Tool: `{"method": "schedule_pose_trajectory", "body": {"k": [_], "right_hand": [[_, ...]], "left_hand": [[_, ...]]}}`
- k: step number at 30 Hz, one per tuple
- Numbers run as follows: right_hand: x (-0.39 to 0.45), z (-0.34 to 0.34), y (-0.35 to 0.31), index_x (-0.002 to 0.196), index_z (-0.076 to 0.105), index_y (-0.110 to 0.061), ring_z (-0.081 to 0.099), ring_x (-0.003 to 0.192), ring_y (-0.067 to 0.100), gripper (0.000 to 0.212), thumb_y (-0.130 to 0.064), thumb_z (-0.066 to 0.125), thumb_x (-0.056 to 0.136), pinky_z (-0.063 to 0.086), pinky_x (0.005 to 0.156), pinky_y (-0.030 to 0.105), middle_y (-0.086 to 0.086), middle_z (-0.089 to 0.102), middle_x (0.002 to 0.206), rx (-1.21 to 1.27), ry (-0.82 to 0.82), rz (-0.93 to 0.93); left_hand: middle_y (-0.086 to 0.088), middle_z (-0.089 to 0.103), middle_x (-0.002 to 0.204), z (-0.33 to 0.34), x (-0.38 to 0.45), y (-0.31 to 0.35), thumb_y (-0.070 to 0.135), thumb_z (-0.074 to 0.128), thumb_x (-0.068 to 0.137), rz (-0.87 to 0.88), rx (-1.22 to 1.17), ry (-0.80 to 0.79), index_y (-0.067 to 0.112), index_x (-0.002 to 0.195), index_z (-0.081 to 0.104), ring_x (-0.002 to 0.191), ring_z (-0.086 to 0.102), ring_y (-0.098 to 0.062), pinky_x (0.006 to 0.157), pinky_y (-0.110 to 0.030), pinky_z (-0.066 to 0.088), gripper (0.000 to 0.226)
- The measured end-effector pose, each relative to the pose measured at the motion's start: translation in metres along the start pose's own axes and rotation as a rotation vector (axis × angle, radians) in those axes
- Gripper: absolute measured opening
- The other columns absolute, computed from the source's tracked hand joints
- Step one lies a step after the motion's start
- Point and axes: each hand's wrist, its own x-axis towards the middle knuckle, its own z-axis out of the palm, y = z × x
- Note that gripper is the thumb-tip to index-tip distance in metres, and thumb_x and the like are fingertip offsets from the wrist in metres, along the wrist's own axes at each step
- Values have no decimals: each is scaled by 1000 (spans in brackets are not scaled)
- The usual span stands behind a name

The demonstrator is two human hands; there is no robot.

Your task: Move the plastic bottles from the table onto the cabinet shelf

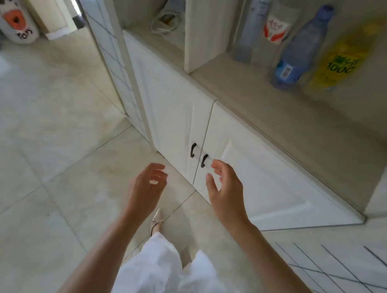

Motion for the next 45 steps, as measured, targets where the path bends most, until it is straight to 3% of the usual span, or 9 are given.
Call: {"method": "schedule_pose_trajectory", "body": {"k": [5, 10, 15, 19, 26, 31, 39, 45], "right_hand": [[-29, 41, -25, 127, 55, -7, 58, 114, 18, 34, -13, 56, 94, 46, 101, 33, 5, 62, 124, 17, -221, -70], [-64, 94, -56, 130, 52, -7, 58, 115, 18, 38, -12, 57, 93, 45, 101, 31, 6, 61, 125, -42, -495, -189], [-121, 153, -89, 127, 54, -6, 60, 109, 20, 37, -11, 59, 91, 45, 95, 26, 8, 63, 120, -110, -705, -351], [-172, 196, -116, 127, 54, -4, 60, 108, 20, 37, -10, 59, 91, 45, 93, 25, 9, 63, 118, -145, -817, -465], [-296, 279, -162, 128, 53, -7, 61, 108, 21, 38, -14, 60, 91, 48, 94, 32, 8, 64, 120, -197, -1016, -587], [-377, 329, -192, 129, 53, -8, 62, 108, 22, 37, -16, 59, 93, 49, 96, 39, 7, 65, 119, -206, -1131, -655], [-479, 397, -233, 127, 53, -10, 62, 106, 18, 35, -16, 58, 93, 48, 95, 34, 3, 64, 118, -236, -1364, -777], [-538, 458, -266, 124, 55, -9, 63, 104, 21, 33, -14, 59, 92, 45, 87, 26, 4, 66, 115, -261, -1518, -870]], "left_hand": [[7, 71, 87, -43, -80, -34, 2, 62, 85, -186, 44, 172, 17, 103, 65, 78, 67, -3, 64, -5, 47, 24], [4, 73, 88, -89, -146, -66, 8, 63, 87, -310, 45, 427, 15, 104, 66, 78, 70, -8, 70, -21, 54, 19], [6, 72, 86, -135, -221, -103, 9, 63, 88, -432, 41, 619, 14, 103, 66, 73, 67, -2, 68, -14, 53, 16], [6, 71, 84, -172, -287, -132, 8, 63, 88, -532, 19, 723, 13, 103, 66, 72, 66, -4, 64, 0, 43, 16], [6, 71, 83, -239, -426, -193, 12, 63, 90, -724, 16, 856, 14, 103, 66, 75, 66, -5, 67, -8, 46, 14], [5, 71, 87, -274, -507, -222, 14, 61, 91, -825, -28, 983, 15, 104, 65, 79, 66, -3, 65, -2, 44, 14], [9, 71, 86, -300, -597, -257, 17, 59, 92, -1035, -126, 1228, 21, 103, 63, 81, 64, 1, 66, -3, 42, 13], [7, 71, 85, -325, -630, -278, 16, 59, 92, -1159, -179, 1414, 22, 103, 63, 82, 65, -3, 69, -9, 44, 13]]}}
